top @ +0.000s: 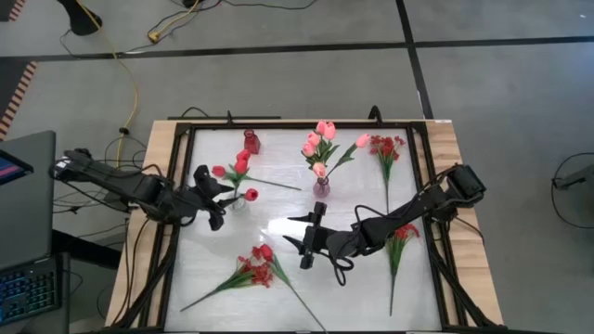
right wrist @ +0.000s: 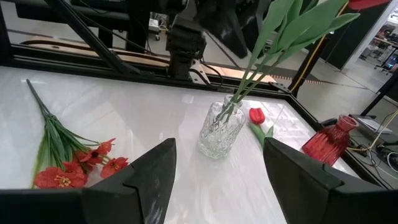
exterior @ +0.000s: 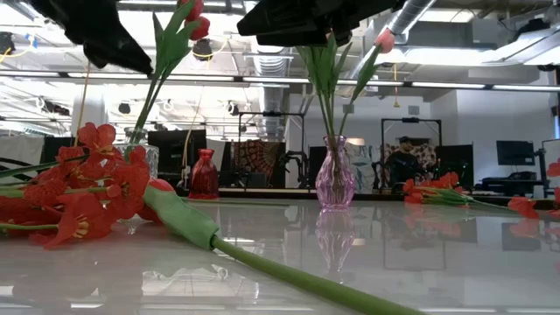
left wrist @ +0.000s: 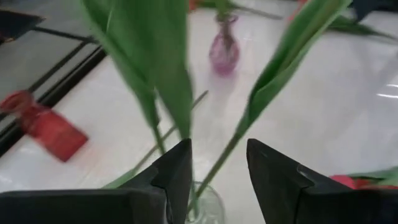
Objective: Sort flowers into vase by color
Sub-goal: Put the red tulip into the transparent vase
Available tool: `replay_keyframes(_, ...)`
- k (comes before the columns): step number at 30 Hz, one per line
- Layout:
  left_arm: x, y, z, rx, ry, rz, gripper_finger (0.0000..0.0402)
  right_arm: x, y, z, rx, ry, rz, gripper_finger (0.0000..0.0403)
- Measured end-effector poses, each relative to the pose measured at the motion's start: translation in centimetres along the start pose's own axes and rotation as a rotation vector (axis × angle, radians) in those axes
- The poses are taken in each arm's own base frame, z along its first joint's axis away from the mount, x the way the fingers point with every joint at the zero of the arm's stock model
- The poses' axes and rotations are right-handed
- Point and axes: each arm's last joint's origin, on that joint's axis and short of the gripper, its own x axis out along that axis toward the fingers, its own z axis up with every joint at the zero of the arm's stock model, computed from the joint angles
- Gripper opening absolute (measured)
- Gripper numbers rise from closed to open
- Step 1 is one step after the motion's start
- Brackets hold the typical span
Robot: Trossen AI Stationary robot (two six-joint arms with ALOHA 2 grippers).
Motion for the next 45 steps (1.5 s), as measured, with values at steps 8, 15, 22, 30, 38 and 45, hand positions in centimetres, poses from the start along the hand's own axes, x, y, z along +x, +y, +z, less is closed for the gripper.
replay_keyframes(8,-2.0,0.8,0.4,-0.011,0.065,-0.13,0.0142,-0.2,0.2,-0.2,-0.011,0.017,0.009,0.0268)
replay_keyframes(15,-2.3,1.6,-0.7,-0.088,0.15,-0.05,0.0142,1.6,-1.1,-2.0,0.122,0.124,-0.01,0.0265)
replay_keyframes(22,-2.3,1.7,-0.7,-0.056,0.151,-0.032,0.0142,4.6,-1.4,-6.4,0.186,0.256,-0.083,0.0265)
replay_keyframes(30,-1.7,1.8,-1.7,-0.032,0.179,-0.007,0.0142,7.5,-2.1,-10.4,0.249,0.295,-0.228,0.0264)
replay_keyframes(38,-1.4,1.8,-2.3,-0.019,0.191,0.001,0.0142,9.5,-2.9,-12.4,0.338,0.238,-0.265,0.0264)
replay_keyframes(45,-1.4,1.8,-2.3,-0.011,0.194,0.002,0.0142,10.4,-4.3,-13.0,0.362,0.225,-0.313,0.0264)
